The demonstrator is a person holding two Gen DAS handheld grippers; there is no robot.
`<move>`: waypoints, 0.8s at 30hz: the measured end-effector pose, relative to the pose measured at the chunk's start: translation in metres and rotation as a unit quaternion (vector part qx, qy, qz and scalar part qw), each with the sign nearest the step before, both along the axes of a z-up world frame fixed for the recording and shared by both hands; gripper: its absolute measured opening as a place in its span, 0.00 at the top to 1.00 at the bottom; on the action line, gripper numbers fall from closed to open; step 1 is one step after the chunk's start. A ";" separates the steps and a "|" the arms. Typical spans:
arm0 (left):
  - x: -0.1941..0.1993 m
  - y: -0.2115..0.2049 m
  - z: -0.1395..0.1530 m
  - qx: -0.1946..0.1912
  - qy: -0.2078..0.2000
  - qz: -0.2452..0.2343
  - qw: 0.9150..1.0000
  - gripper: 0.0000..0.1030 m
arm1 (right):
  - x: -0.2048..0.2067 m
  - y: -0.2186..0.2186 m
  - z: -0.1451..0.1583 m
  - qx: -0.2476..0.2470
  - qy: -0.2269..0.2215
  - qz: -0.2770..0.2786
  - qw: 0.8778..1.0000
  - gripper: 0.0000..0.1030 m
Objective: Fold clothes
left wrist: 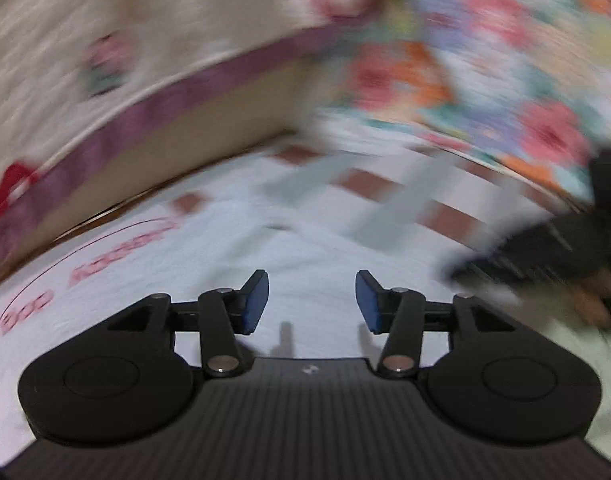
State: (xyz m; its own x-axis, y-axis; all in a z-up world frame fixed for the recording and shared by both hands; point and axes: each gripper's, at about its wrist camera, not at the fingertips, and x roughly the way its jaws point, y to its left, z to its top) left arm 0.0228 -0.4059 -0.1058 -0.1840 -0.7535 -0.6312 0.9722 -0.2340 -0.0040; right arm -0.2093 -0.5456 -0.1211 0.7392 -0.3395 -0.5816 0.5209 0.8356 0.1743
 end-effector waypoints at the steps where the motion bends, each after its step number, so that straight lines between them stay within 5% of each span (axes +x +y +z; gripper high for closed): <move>1: -0.017 0.003 -0.004 0.022 -0.014 -0.041 0.999 0.50 | -0.001 0.003 0.004 -0.009 -0.001 -0.001 1.000 0.93; 4: -0.059 0.002 -0.025 0.051 -0.128 -0.081 0.987 0.50 | -0.005 0.014 0.015 -0.037 -0.005 -0.002 0.999 0.94; 7: -0.065 -0.007 -0.035 0.059 -0.162 -0.065 0.983 0.50 | -0.009 0.024 0.026 -0.065 -0.008 -0.004 0.998 0.94; 9: -0.053 -0.013 -0.033 0.073 -0.127 -0.036 0.989 0.66 | -0.010 0.028 0.030 -0.082 0.000 -0.004 0.997 0.94; 11: -0.043 -0.014 -0.029 0.083 -0.099 -0.022 0.991 0.93 | -0.009 0.029 0.028 -0.094 0.023 -0.008 0.995 1.00; 15: -0.032 -0.010 -0.023 0.089 -0.081 -0.011 0.993 0.97 | -0.015 0.025 0.020 -0.103 0.058 -0.021 0.993 1.00; 19: -0.025 -0.006 -0.014 0.069 -0.052 0.013 0.996 0.97 | -0.022 0.018 0.015 -0.073 0.042 -0.015 0.996 0.99; 22: -0.022 -0.004 -0.009 0.058 -0.049 0.029 0.997 0.97 | -0.015 0.020 0.007 -0.072 0.047 0.006 0.996 0.87; 24: -0.021 -0.004 -0.007 0.055 -0.044 0.034 0.997 0.97 | -0.010 0.021 0.002 -0.071 0.051 0.021 0.996 0.50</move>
State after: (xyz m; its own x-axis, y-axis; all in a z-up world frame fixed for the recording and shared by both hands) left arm 0.0019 -0.4096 -0.1129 -0.0753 -0.6883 -0.7215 0.9835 -0.1705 0.0601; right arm -0.2193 -0.5243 -0.1188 0.6940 -0.3934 -0.6029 0.4942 0.8693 0.0017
